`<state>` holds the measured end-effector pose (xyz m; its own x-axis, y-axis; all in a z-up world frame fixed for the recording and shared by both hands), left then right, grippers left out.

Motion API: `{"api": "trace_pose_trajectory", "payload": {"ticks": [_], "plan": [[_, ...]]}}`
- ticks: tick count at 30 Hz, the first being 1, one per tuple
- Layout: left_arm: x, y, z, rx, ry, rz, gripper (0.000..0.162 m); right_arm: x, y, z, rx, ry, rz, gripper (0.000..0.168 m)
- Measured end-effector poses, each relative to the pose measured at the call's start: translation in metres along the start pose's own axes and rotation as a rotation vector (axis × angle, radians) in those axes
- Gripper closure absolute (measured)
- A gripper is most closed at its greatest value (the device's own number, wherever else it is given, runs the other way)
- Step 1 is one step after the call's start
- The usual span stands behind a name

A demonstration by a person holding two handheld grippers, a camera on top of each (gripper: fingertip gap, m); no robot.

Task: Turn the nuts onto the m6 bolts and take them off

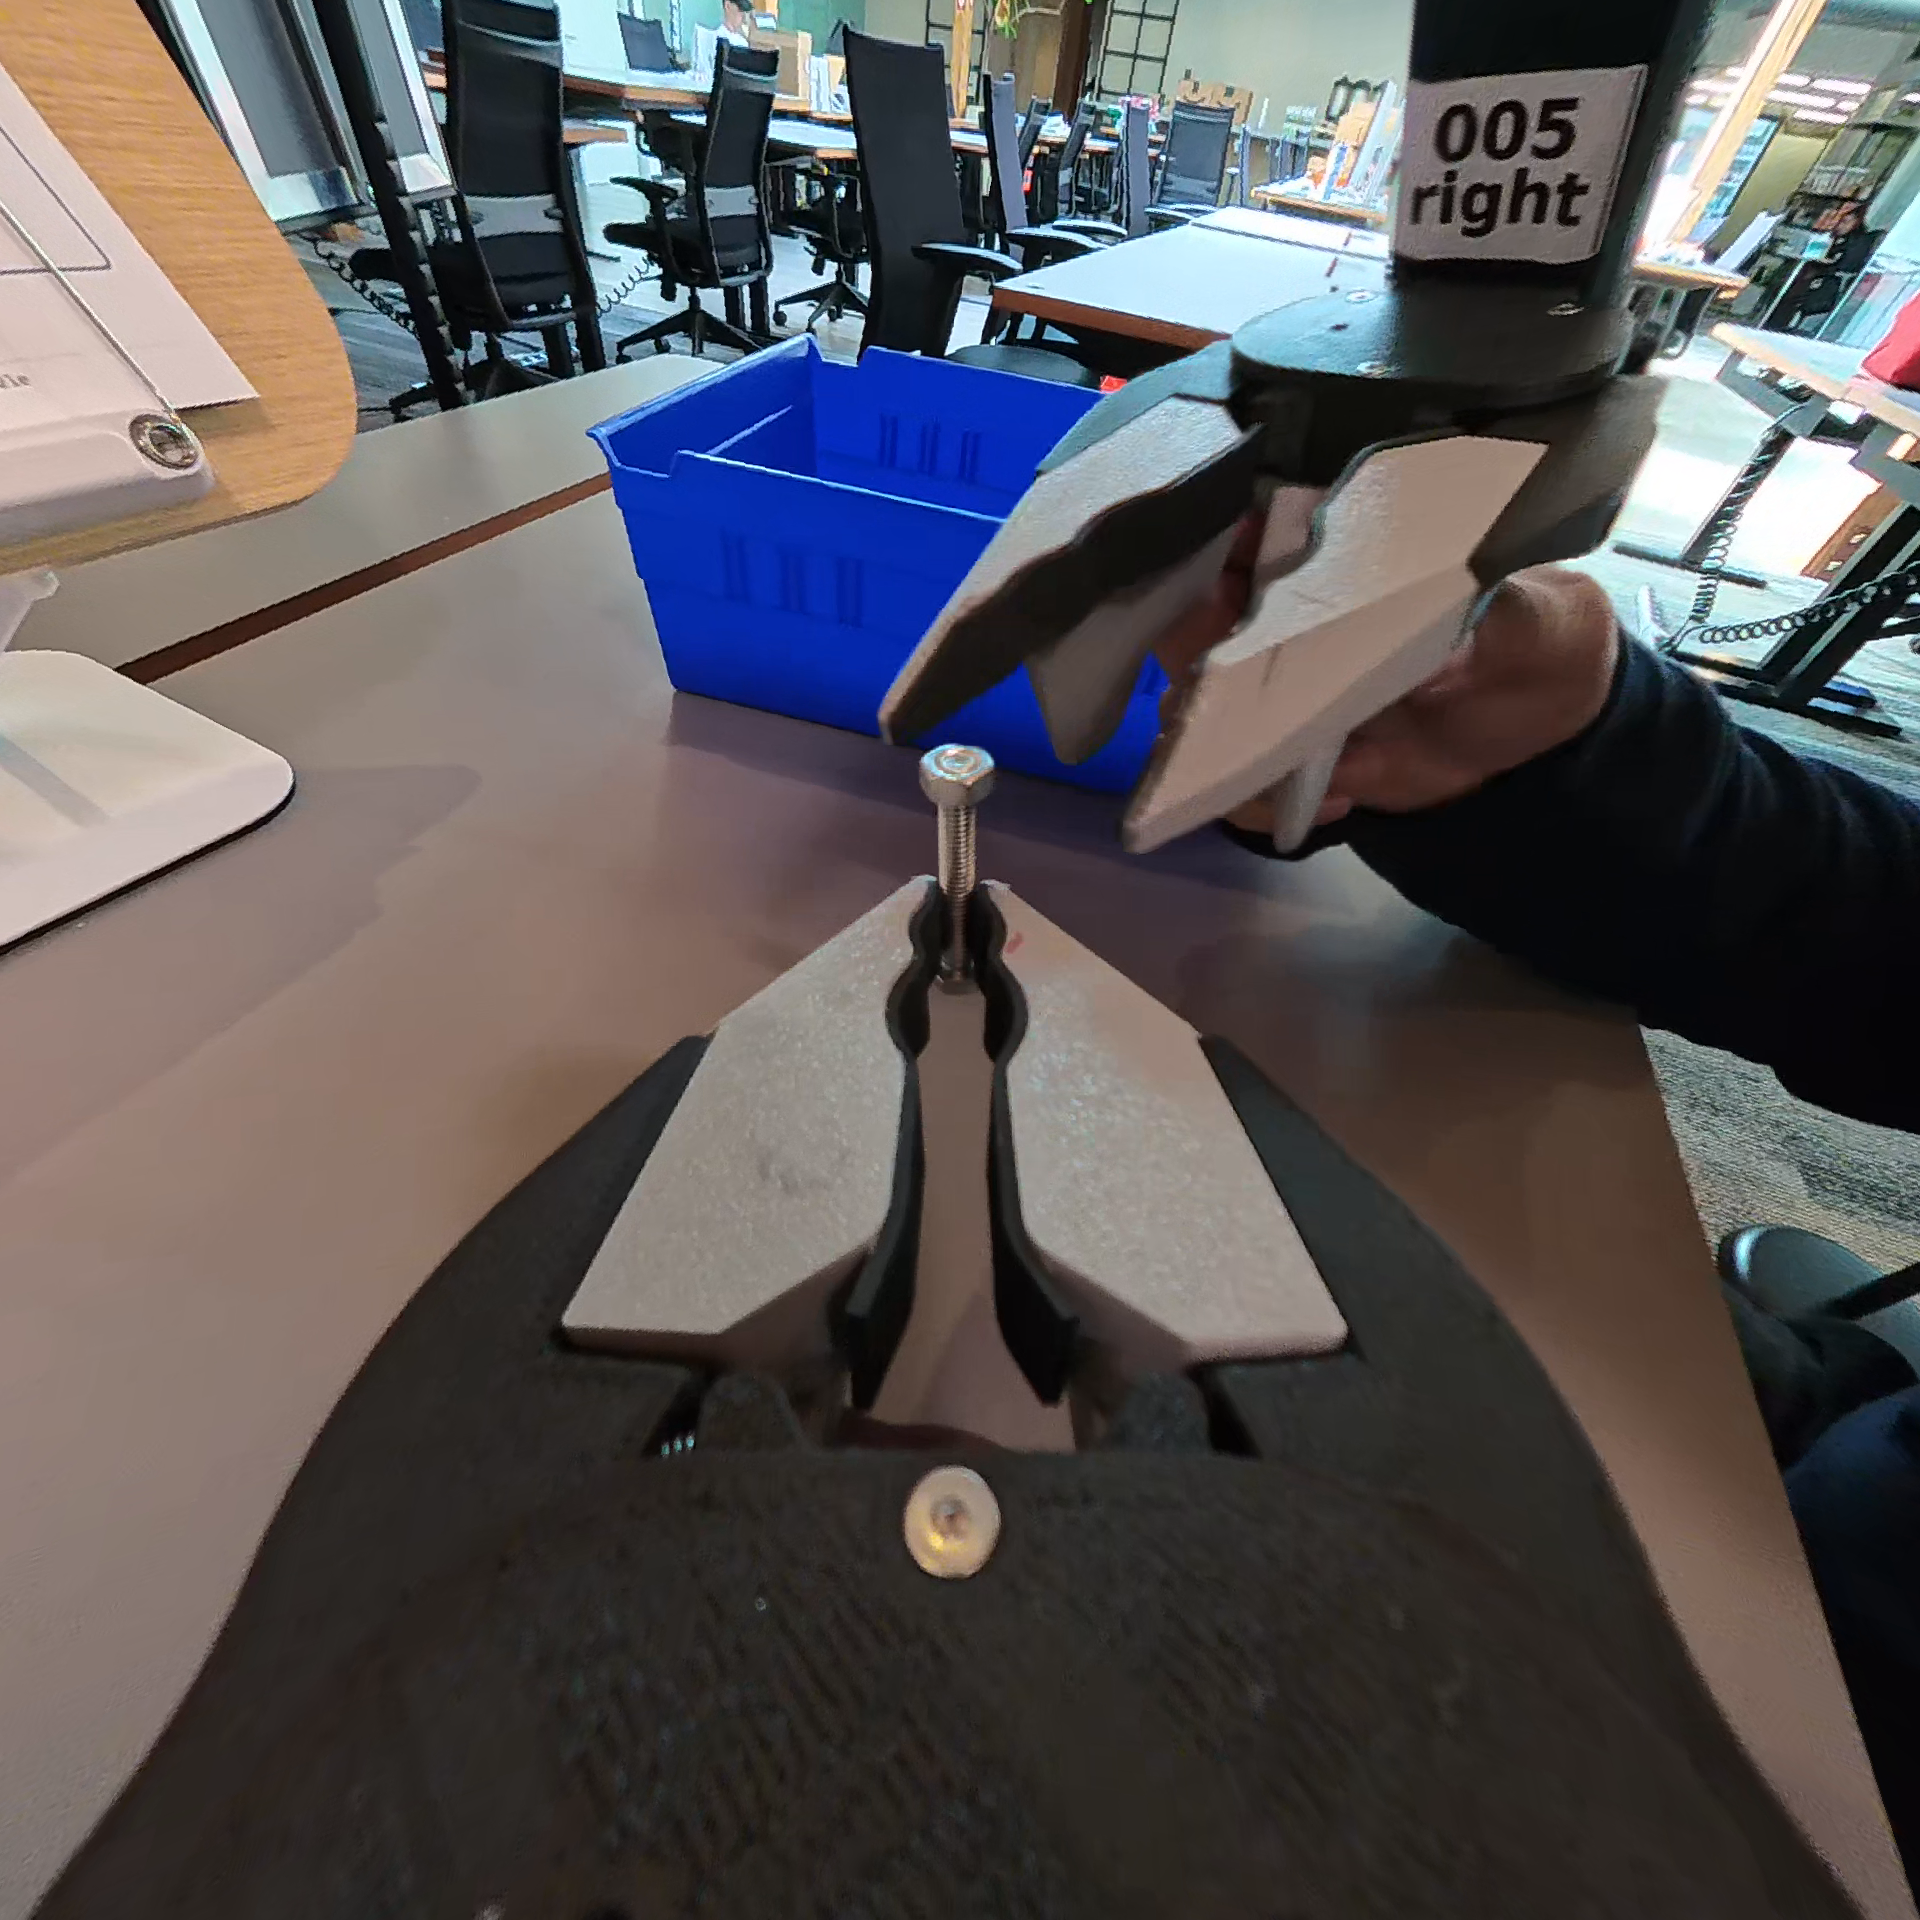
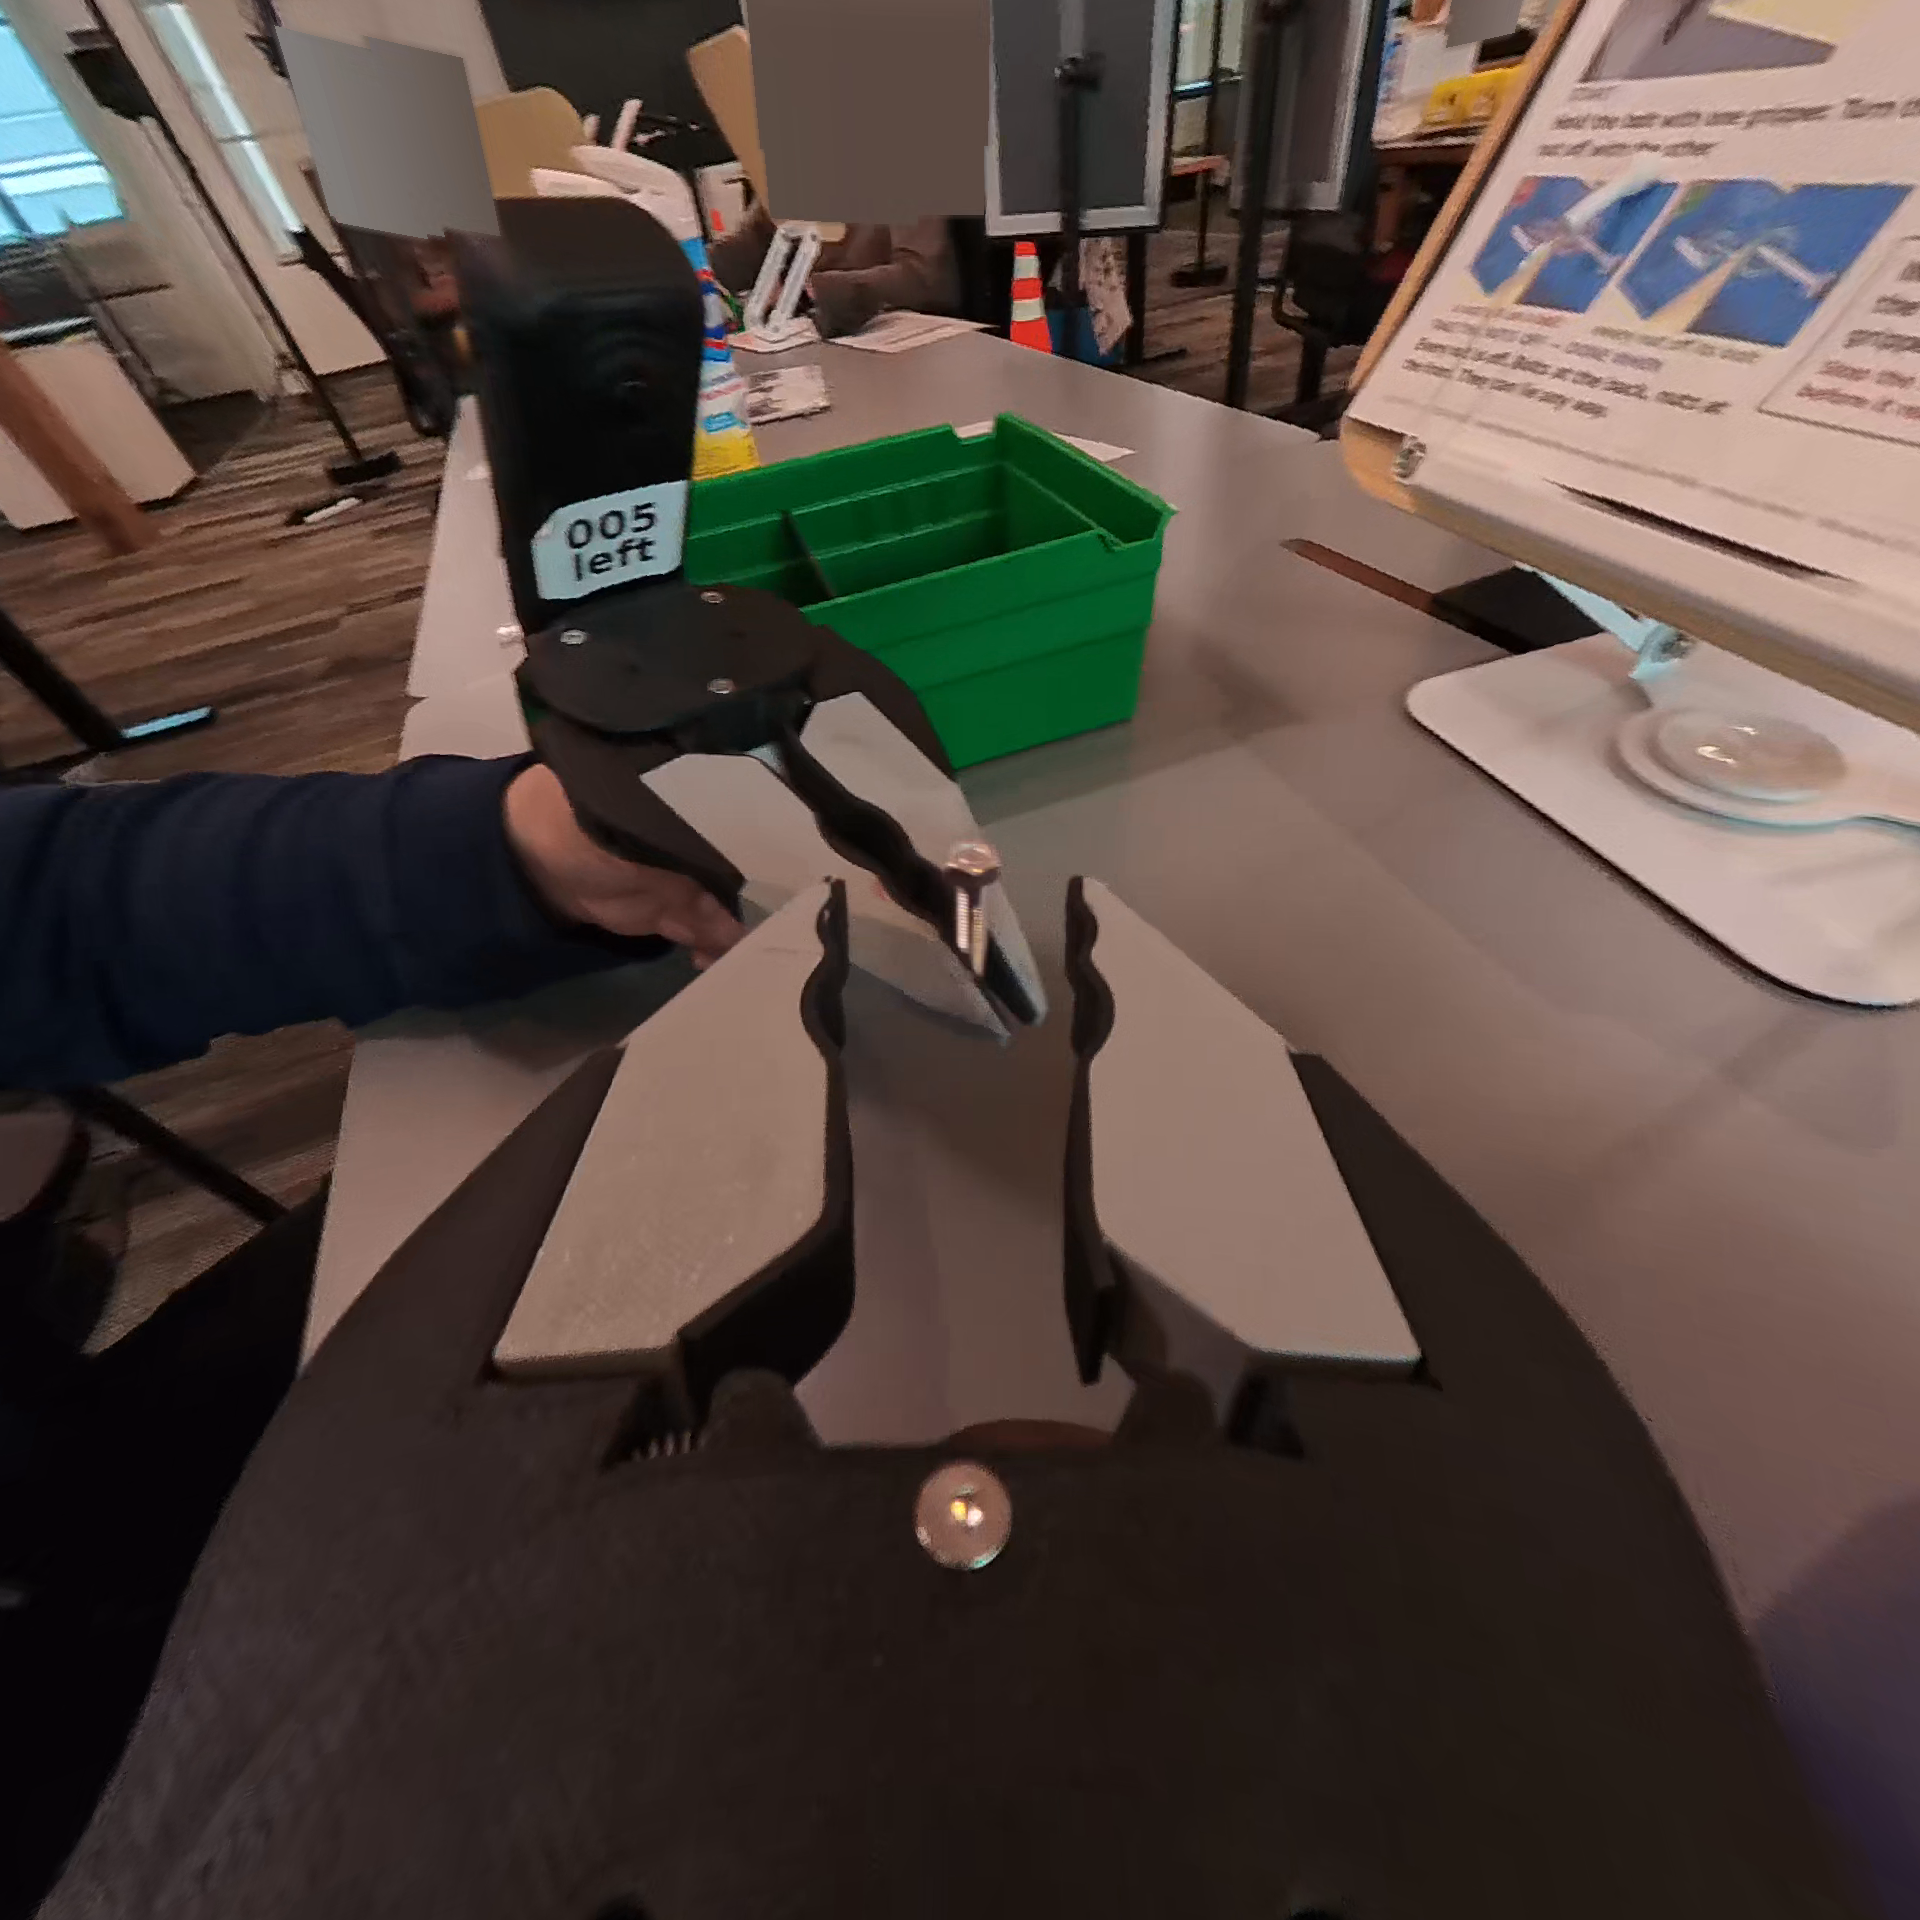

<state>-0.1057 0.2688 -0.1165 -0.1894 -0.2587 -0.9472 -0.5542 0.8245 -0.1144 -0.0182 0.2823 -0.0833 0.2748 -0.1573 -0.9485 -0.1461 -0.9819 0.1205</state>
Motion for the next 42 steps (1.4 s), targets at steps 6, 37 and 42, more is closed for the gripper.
{"api": "trace_pose_trajectory", "payload": {"ticks": [6,37,42], "plan": [[0.003,0.013,-0.003,-0.038,0.005,-0.049,0.16,-0.002,0.032,0.0,-0.198,0.004,-0.12,0.148],[0.001,0.01,-0.004,-0.028,0.011,-0.043,0.16,-0.001,0.01,0.003,-0.118,-0.014,0.005,0.124],[0.003,0.003,0.001,-0.018,0.038,-0.009,0.16,0.008,0.013,0.01,-0.149,0.057,0.015,0.12]]}}
Point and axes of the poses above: each gripper's, where its closed fingertips meet, z out along the fingers, x out of its underside, y = z × x across the jaws, the point moved 6 cm from there along -z, back along the fingers, and after that the axes turned 4 degrees about y, right-handed, at the moved point
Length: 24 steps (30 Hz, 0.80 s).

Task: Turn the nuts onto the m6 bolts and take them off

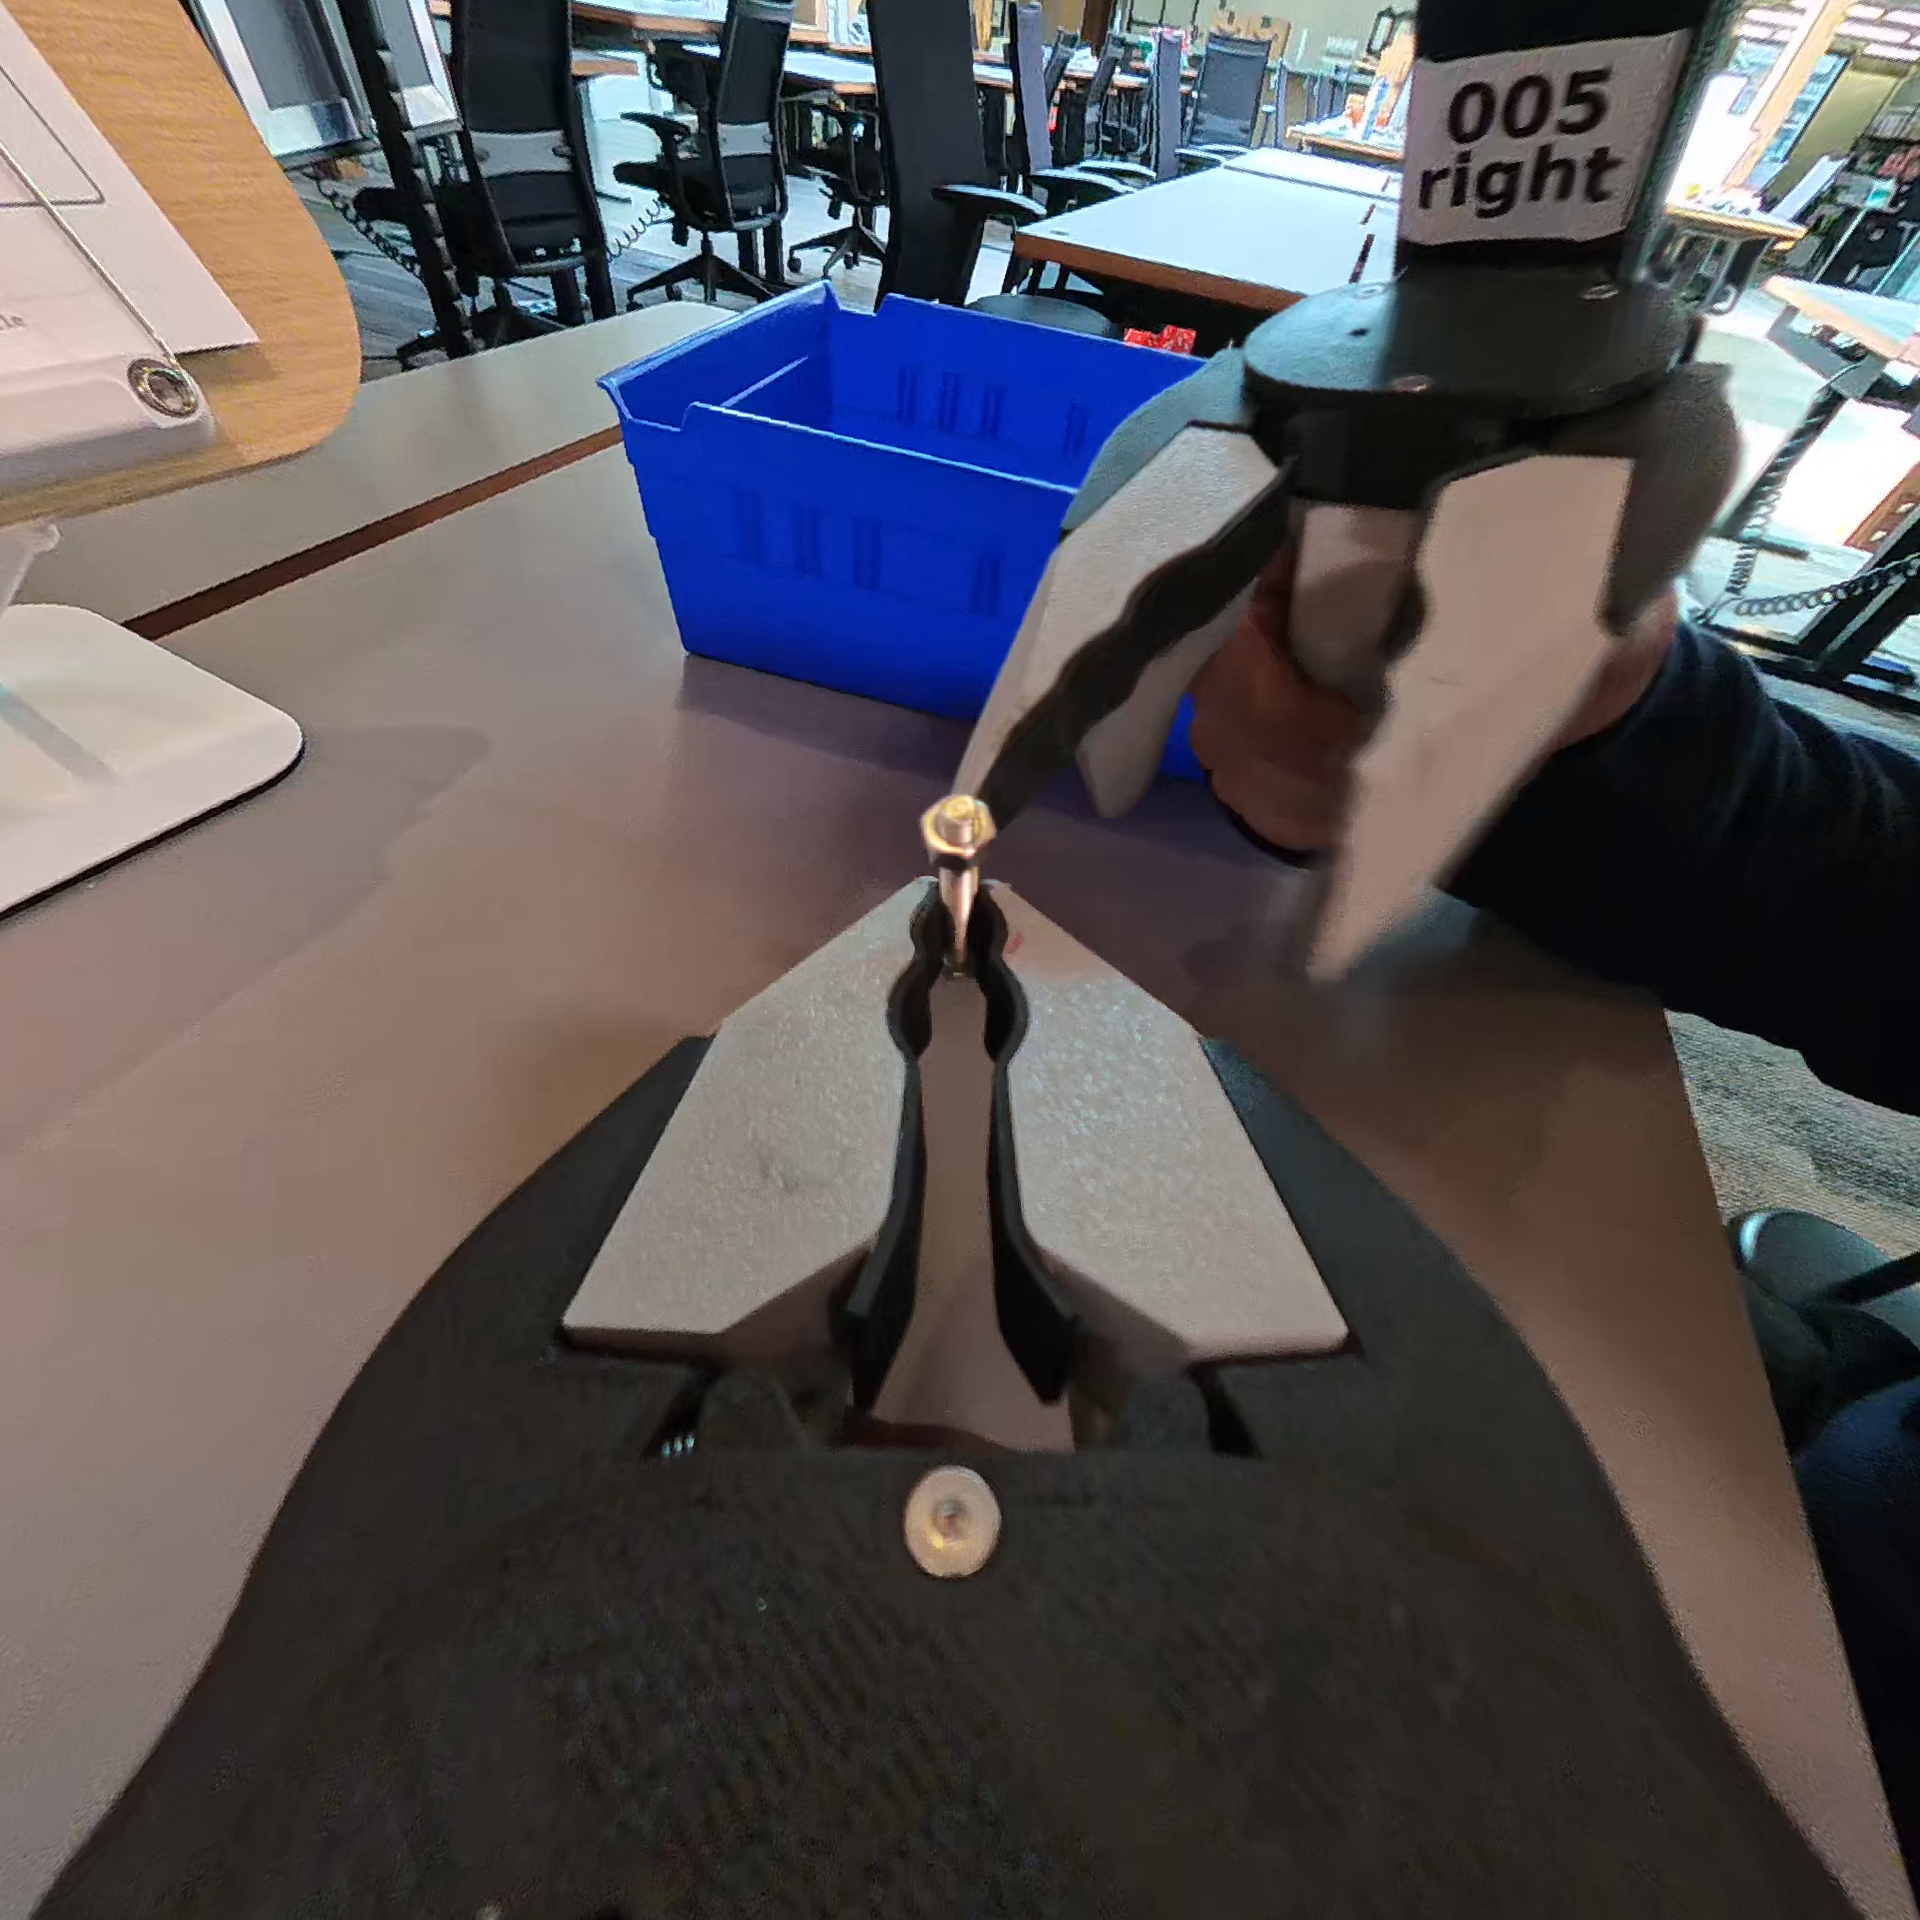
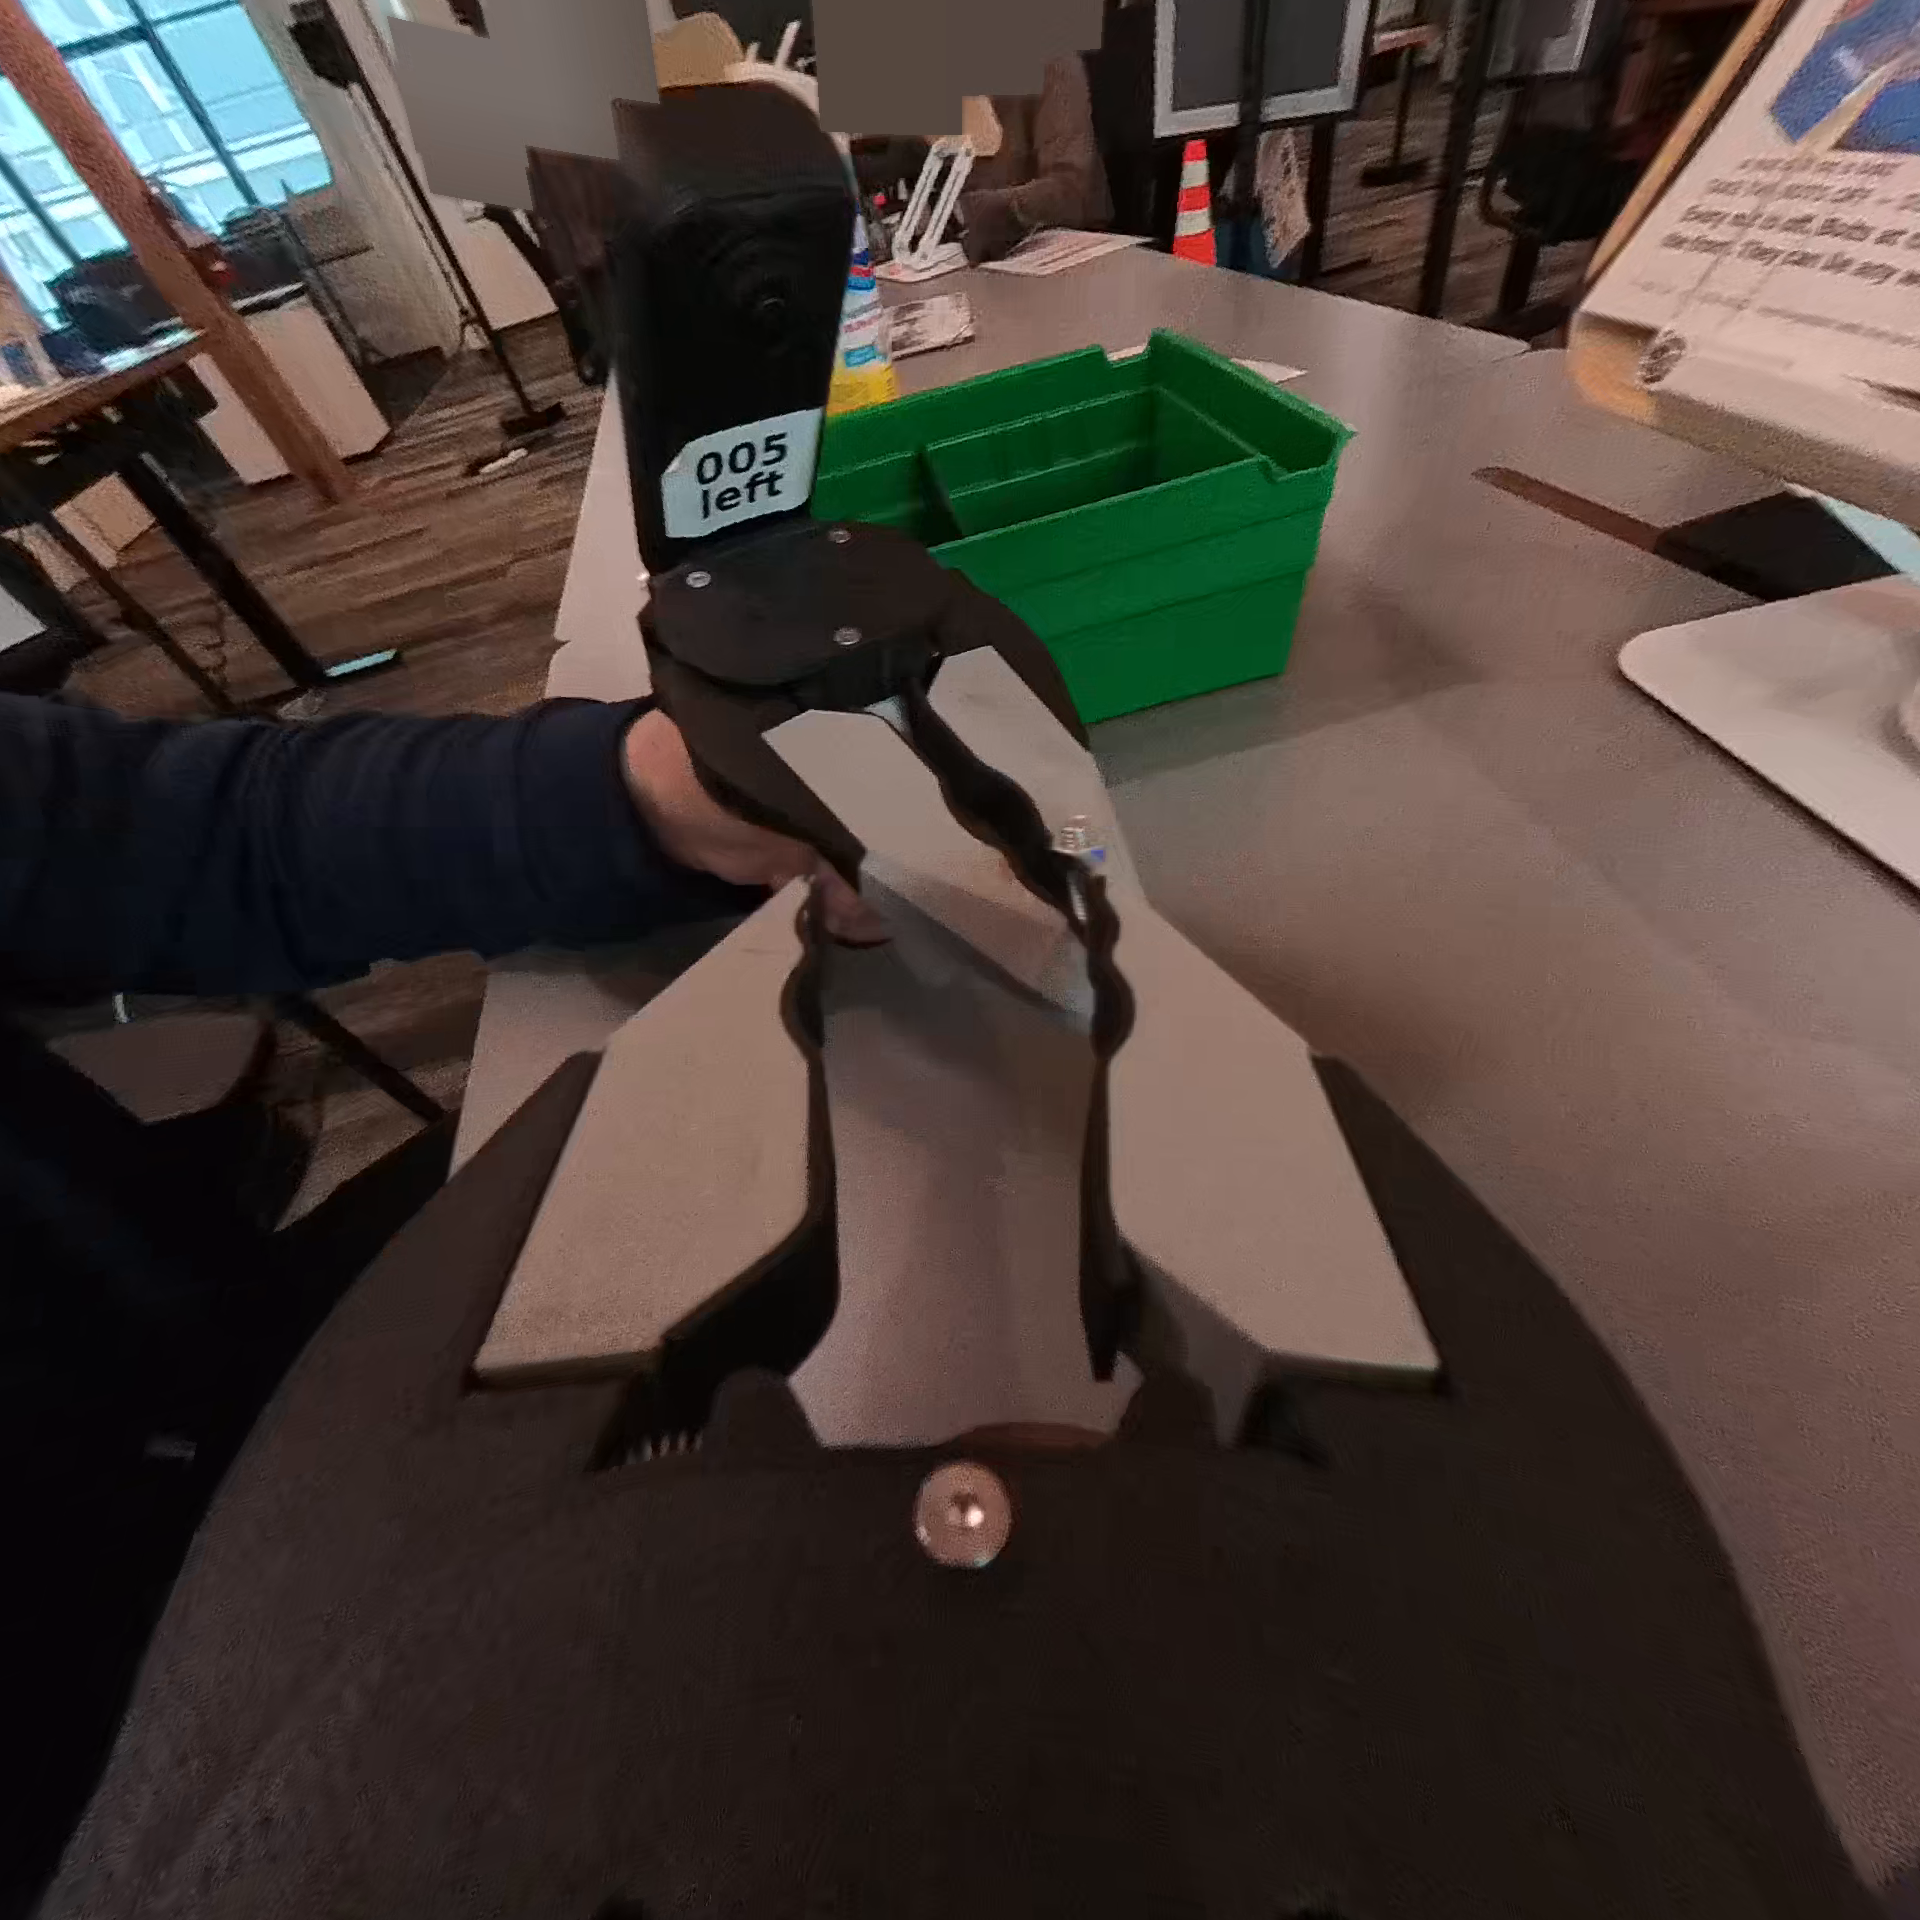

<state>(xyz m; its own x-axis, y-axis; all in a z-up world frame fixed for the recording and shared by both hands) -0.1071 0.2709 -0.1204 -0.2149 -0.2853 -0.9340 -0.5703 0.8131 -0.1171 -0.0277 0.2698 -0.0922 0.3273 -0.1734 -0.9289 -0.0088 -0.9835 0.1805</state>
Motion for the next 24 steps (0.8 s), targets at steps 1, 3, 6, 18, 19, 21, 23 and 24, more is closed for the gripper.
{"api": "trace_pose_trajectory", "payload": {"ticks": [1,3,6,18,19,21,23,24], "plan": [[0.001,0.003,0.0,-0.016,0.002,-0.007,0.16,0.0,0.006,-0.001,-0.044,0.017,-0.037,0.134],[0.003,0.011,-0.002,-0.035,0.006,-0.038,0.16,-0.006,0.022,-0.008,-0.131,-0.032,-0.11,0.158],[0.003,0.014,-0.004,-0.033,-0.001,-0.052,0.16,-0.012,0.006,-0.013,0.009,-0.079,-0.071,0.137],[0.007,0.015,-0.001,-0.02,0.026,-0.078,0.16,-0.006,0.007,-0.009,-0.045,-0.038,-0.056,0.147],[0.006,0.015,-0.002,-0.014,0.019,-0.085,0.16,-0.008,0.002,-0.01,-0.022,-0.062,-0.026,0.132],[0.005,0.012,-0.001,-0.007,0.019,-0.074,0.16,-0.007,-0.008,-0.01,0.042,-0.069,0.011,0.116],[0.006,0.006,0.002,0.006,0.03,-0.054,0.16,-0.004,-0.017,-0.008,0.115,-0.061,0.031,0.11],[0.007,0.004,0.003,0.012,0.036,-0.047,0.16,-0.003,-0.018,-0.006,0.129,-0.049,0.034,0.107]]}}
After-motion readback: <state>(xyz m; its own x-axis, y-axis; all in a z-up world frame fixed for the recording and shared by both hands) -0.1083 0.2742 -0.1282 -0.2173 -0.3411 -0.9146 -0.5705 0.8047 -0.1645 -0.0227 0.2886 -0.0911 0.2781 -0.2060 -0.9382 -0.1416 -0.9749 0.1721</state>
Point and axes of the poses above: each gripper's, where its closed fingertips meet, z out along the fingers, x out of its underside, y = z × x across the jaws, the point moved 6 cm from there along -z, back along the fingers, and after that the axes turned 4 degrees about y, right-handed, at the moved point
